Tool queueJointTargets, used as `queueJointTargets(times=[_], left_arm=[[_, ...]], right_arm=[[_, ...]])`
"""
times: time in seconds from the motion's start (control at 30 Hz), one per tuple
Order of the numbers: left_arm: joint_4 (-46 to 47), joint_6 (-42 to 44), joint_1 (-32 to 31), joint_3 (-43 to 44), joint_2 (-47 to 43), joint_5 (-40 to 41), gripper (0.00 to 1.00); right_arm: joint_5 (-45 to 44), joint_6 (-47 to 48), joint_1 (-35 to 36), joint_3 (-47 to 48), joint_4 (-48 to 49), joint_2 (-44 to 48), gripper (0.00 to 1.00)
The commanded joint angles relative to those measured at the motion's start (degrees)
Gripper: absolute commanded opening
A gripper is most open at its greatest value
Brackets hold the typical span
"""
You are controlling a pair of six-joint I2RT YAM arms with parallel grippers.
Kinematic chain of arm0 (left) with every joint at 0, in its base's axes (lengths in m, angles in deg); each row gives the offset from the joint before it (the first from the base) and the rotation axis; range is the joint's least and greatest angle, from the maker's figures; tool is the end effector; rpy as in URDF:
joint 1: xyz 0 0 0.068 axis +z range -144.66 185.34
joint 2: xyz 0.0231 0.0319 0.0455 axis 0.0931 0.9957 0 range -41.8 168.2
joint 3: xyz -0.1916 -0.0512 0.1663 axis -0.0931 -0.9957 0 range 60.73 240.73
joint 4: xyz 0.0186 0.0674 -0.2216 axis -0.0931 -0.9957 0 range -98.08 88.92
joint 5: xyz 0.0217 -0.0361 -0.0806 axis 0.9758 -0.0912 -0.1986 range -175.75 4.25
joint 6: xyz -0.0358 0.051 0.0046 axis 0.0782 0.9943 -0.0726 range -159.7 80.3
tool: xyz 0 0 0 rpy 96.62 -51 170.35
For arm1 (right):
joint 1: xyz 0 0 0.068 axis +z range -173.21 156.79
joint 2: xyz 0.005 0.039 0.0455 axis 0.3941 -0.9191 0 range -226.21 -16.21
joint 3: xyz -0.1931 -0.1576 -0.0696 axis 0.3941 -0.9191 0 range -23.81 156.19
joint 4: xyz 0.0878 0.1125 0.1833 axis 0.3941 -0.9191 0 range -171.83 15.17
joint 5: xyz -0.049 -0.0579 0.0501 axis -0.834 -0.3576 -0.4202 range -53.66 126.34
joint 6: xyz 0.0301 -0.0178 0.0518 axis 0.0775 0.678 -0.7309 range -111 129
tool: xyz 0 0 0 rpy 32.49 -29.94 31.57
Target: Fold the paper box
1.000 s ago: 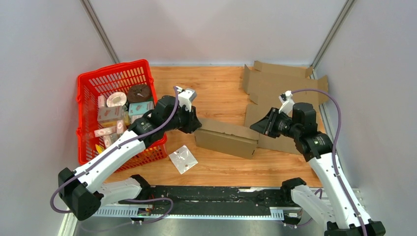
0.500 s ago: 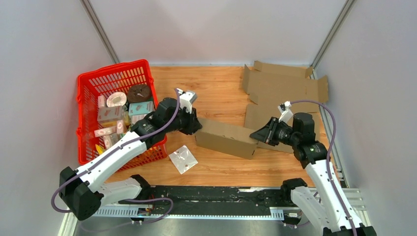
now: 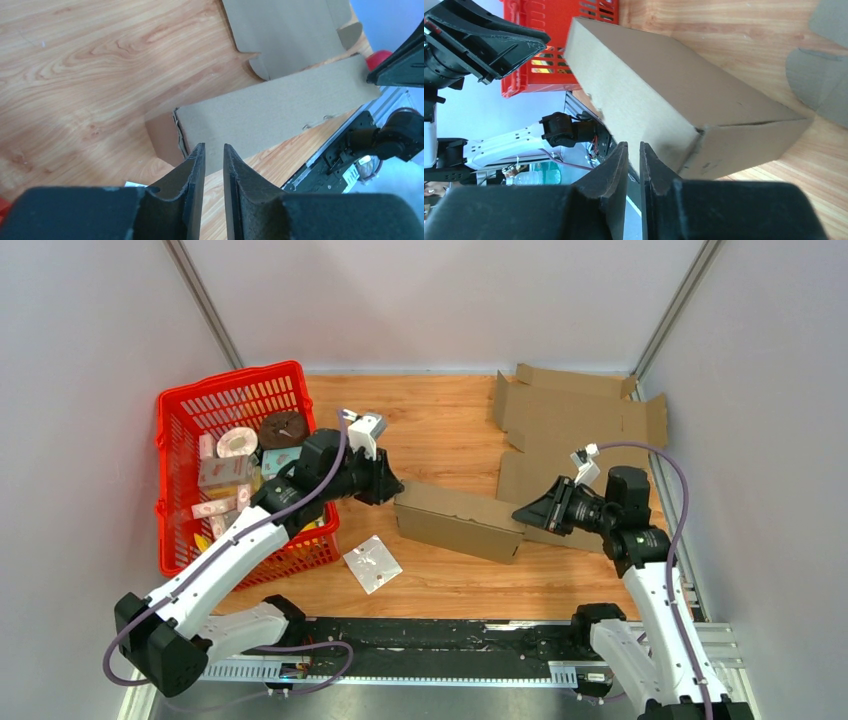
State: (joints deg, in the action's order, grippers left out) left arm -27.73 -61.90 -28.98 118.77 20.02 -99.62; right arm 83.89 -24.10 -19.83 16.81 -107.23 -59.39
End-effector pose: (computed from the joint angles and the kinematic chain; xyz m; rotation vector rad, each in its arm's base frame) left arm 0.1778 -0.1351 0.3183 0.3837 2.1668 -0.8300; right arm 0.1388 0.0434 0.2738 0.0750 2.2206 1.2590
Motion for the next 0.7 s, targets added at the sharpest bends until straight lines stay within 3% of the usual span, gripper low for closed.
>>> queueJointTargets(times=[0.0,0.17,0.43,0.67], left_arm=[[4.5,-2.5,0.1,-6.7,-0.5,-2.2,0.26],[2.8,-0.6,0.2,-8.4,1.2,1.1,0.23],[-1.0,1.2,0.2,-3.7,-0.6,2.1,0.24],[-1.6,1.8,0.2,0.6,-0.2,2.0,0.41]], right_arm=[[1.7,-0.4,-1.3,-5.6,0.8,2.0,0.17],[3.8,-3.0,-2.8,-11.7,5.3,2.0,0.16],[4.3,-2.8,-5.4,3.2,-3.2,4.8,0.18],[3.9,-5.2,-5.4,-11.2,0.0,5.9,0.18]])
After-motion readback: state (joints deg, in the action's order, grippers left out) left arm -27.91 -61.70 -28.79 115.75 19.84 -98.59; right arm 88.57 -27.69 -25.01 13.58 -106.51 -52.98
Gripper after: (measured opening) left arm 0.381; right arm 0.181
